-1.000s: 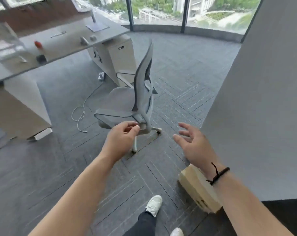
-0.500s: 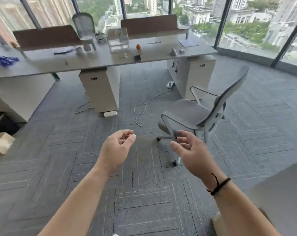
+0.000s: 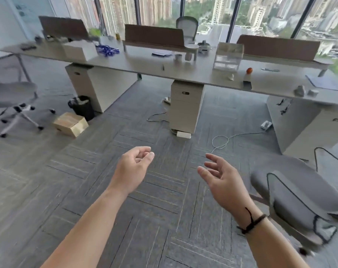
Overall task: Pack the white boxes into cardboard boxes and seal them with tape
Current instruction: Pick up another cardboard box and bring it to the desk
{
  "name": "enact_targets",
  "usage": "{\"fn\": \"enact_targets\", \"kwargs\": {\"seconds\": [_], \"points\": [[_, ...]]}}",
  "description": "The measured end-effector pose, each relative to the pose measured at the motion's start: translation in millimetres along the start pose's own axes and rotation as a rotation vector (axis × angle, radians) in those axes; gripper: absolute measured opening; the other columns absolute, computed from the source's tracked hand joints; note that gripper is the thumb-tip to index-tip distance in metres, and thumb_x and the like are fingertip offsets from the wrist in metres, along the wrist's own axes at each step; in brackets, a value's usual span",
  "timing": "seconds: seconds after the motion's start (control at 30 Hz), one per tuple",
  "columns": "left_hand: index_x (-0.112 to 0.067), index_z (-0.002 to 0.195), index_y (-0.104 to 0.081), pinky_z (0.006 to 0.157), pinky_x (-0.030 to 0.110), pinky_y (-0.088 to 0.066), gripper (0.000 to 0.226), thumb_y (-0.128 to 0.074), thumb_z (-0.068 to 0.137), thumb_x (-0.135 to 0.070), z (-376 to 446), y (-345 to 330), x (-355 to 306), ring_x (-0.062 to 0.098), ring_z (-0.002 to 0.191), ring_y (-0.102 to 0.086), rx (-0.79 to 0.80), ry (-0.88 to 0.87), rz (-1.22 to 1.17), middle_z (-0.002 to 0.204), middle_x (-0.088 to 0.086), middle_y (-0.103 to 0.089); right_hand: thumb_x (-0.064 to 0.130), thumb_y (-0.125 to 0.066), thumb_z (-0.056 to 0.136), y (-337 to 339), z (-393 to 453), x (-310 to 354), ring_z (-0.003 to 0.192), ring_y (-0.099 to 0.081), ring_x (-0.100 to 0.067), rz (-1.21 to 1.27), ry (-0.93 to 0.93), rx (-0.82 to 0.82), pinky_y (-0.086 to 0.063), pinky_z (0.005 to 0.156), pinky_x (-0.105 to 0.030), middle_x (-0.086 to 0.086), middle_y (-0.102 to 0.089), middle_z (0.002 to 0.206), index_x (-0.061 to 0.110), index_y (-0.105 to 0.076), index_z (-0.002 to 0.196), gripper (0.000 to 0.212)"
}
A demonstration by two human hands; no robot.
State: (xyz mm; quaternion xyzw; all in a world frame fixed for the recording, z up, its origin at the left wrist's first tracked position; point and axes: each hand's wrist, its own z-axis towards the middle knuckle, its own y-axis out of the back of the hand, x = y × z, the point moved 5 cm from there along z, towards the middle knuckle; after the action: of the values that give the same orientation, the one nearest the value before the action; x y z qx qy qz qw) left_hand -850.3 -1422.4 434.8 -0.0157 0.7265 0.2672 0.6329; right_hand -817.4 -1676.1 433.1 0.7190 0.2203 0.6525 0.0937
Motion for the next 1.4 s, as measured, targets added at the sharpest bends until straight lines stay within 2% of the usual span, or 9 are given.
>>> {"fn": "enact_targets", "kwargs": {"seconds": [0.2, 0.47, 0.8, 1.03, 1.23, 1.4], "points": [[-0.027, 0.118, -0.066, 0.07, 0.013, -0.042, 0.021, -0.062, 0.098, -0.032, 60.3, 73.3, 38.2, 0.003, 0.095, -0.061, -0.133, 0.116, -0.021, 0.106, -0.006, -0.065, 0.042, -0.07, 0.092, -89.2, 66.9, 51.2, 0.119, -0.061, -0.007, -0.033, 0.052, 0.145, -0.051, 0.106, -0.042, 0.011, -0.062, 0.13, 0.037, -0.048, 0.143, 0.056], [-0.026, 0.12, -0.065, 0.068, 0.012, -0.041, 0.023, -0.062, 0.098, -0.032, 145.2, 106.6, 82.9, -0.002, 0.092, -0.059, -0.27, 0.267, -0.001, 0.105, -0.01, -0.064, 0.042, -0.07, 0.091, -171.4, 189.7, 68.1, 0.116, -0.062, -0.008, -0.053, 0.083, 0.3, -0.053, 0.102, -0.042, 0.011, -0.063, 0.128, 0.038, -0.05, 0.14, 0.053], [-0.025, 0.122, -0.064, 0.069, 0.01, -0.038, 0.024, -0.061, 0.099, -0.03, 278.3, 157.8, 52.9, -0.006, 0.095, -0.057, -0.485, 0.331, 0.009, 0.107, -0.014, -0.063, 0.042, -0.069, 0.092, -247.9, 356.7, 130.2, 0.119, -0.06, -0.009, -0.048, 0.161, 0.528, -0.052, 0.103, -0.042, 0.009, -0.061, 0.131, 0.035, -0.049, 0.144, 0.056], [-0.027, 0.12, -0.066, 0.074, 0.016, -0.042, 0.023, -0.062, 0.098, -0.032, 334.2, 204.9, 82.5, -0.004, 0.1, -0.059, -0.614, 0.409, -0.002, 0.11, -0.014, -0.065, 0.044, -0.069, 0.092, -324.9, 425.8, 161.5, 0.118, -0.06, -0.007, -0.08, 0.172, 0.667, -0.052, 0.103, -0.041, 0.012, -0.062, 0.129, 0.036, -0.049, 0.143, 0.055], [-0.032, 0.116, -0.068, 0.084, 0.027, -0.048, 0.02, -0.063, 0.097, -0.035, 415.2, 265.9, 139.9, 0.0, 0.103, -0.061, -0.676, 0.45, -0.04, 0.107, -0.018, -0.067, 0.044, -0.068, 0.093, -416.4, 496.0, 193.3, 0.121, -0.059, -0.007, -0.159, 0.195, 0.717, -0.053, 0.102, -0.04, 0.012, -0.061, 0.13, 0.037, -0.048, 0.144, 0.056], [-0.029, 0.119, -0.067, 0.076, 0.016, -0.042, 0.023, -0.061, 0.098, -0.036, 504.7, 335.7, 168.1, -0.006, 0.1, -0.058, -0.646, 0.412, -0.059, 0.106, -0.02, -0.065, 0.043, -0.068, 0.093, -506.2, 558.5, 255.5, 0.122, -0.059, -0.009, -0.192, 0.236, 0.714, -0.053, 0.102, -0.04, 0.01, -0.06, 0.131, 0.034, -0.048, 0.144, 0.056]]}}
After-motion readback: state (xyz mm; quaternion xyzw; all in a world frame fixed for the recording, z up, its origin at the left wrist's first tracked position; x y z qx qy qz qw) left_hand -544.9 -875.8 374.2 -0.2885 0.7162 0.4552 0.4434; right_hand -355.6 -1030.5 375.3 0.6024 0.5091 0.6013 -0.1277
